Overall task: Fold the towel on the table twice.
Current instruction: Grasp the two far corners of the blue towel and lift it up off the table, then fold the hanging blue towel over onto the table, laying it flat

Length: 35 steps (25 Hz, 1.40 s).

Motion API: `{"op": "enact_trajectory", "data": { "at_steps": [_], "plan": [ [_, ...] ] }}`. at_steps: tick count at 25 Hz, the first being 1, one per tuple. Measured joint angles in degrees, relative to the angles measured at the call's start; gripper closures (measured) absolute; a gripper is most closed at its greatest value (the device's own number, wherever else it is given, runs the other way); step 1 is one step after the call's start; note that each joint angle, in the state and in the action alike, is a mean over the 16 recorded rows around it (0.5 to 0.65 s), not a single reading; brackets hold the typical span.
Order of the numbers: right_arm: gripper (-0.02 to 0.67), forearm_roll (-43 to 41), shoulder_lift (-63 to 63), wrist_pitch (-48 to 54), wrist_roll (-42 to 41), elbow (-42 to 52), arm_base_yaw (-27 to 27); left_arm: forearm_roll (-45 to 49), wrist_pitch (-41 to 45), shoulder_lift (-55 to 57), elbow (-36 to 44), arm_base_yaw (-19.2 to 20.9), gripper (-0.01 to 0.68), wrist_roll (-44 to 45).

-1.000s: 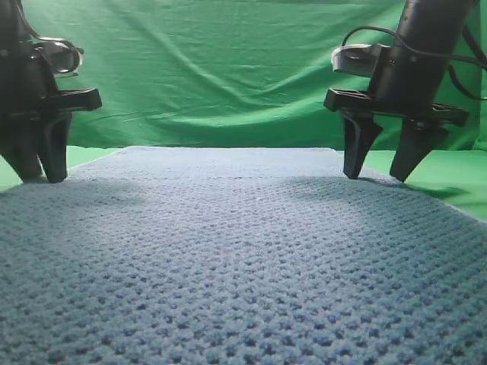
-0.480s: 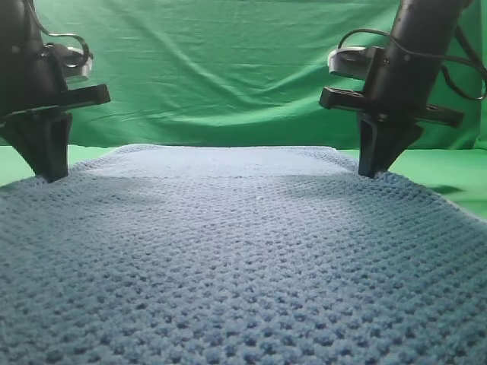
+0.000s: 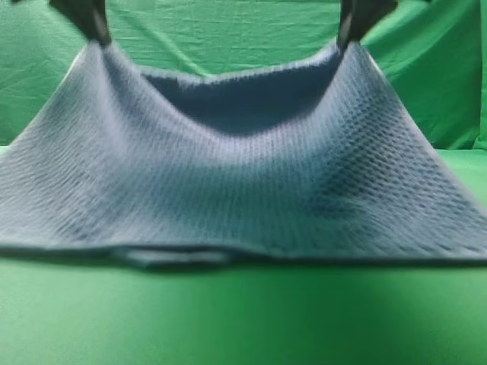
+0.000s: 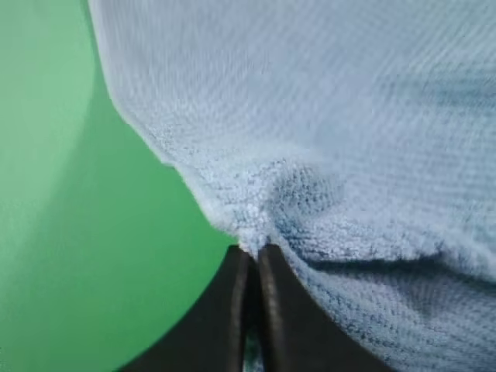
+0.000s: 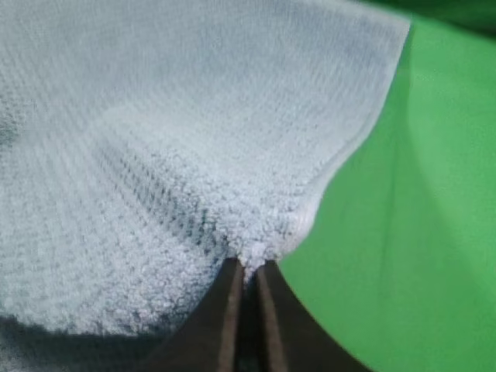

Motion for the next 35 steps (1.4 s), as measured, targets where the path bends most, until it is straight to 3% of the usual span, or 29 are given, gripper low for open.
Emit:
{"op": "enact_trajectory", "data": {
  "at_steps": [8, 16, 24, 35],
  "plan": [
    [0.649, -2.78, -0.93, -3.55, 0.10, -14.75, 0.01, -0.43, -2.31, -0.93, -15.21, -0.01, 0.673, -0.21],
    [0.649, -7.53, -1.70, -0.01, 2.67, -19.35, 0.01, 0.24, -0.10, -1.70, -17.56, -0.03, 0.673, -1.90],
    [0.649, -11.17, -4.42, 6.12, 5.89, -12.30, 0.01, 2.16, 0.18, -5.69, -6.53, -0.12, 0.673, -4.85],
    [0.649, -8.88, -18.17, 4.63, 6.66, 9.72, 0.01, -0.59, -9.11, -22.64, 22.33, -0.23, 0.673, -3.81]
  ]
}}
